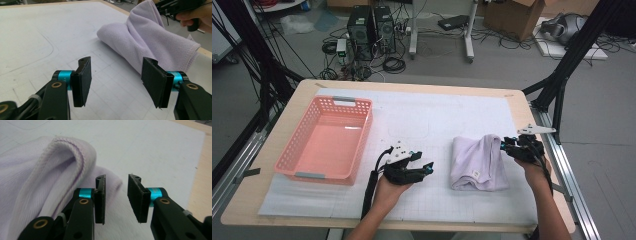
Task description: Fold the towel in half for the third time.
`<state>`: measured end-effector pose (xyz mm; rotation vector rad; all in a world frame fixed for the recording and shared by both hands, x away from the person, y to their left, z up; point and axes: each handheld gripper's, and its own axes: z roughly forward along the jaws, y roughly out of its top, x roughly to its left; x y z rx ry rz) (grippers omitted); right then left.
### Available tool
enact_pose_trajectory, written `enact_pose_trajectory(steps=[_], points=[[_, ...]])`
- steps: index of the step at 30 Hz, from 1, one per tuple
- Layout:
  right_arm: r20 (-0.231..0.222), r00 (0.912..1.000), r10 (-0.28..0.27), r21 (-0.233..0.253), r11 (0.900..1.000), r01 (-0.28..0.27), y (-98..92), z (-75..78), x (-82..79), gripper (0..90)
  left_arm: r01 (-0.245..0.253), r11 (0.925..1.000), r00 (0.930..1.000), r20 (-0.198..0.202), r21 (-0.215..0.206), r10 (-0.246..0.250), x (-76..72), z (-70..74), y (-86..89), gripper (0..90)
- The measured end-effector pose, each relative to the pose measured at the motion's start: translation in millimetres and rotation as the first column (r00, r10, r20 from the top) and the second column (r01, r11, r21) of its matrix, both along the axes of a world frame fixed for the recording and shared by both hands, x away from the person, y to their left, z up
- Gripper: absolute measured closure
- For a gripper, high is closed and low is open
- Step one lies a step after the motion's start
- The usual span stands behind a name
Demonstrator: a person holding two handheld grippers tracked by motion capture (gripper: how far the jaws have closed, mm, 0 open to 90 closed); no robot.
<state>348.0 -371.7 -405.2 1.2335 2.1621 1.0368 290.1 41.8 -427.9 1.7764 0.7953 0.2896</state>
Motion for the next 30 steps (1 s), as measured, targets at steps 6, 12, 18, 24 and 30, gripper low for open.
enact_pose_trajectory(steps=[6,12,18,24,30], points=[[0.017,0.9997,-0.02,0.034,0.999,0.019,-9.5,4.1,-32.2,54.1,0.002,1.0,0.9999,0.013,0.002,-0.002,-1.3,-2.9,8.5,41.7],[0.004,0.9998,-0.018,0.117,0.993,0.018,1.4,-0.6,-68.0,42.2,0.001,1.0,0.9999,0.017,-0.003,-0.001,-3.8,-4.4,15.3,41.1],[-0.095,0.9949,0.033,0.12,0.993,-0.021,23.1,-21.5,-84.3,53.1,0.005,0.9999,0.9999,0.016,-0.012,-0.005,-4.9,-4.9,17.2,41.1],[-0.151,0.9864,0.065,0.179,0.983,-0.037,24.8,-28.9,-80.9,86.7,-0.001,1.0,0.9999,0.015,-0.01,0.001,-4.7,-5.5,19.3,41.1],[-0.057,0.9975,-0.042,0.039,0.998,0.044,13.0,-6.2,-87.6,86.3,-0.014,0.9998,0.9998,0.013,-0.012,0.014,-3.5,-6.2,22.3,41.1]])
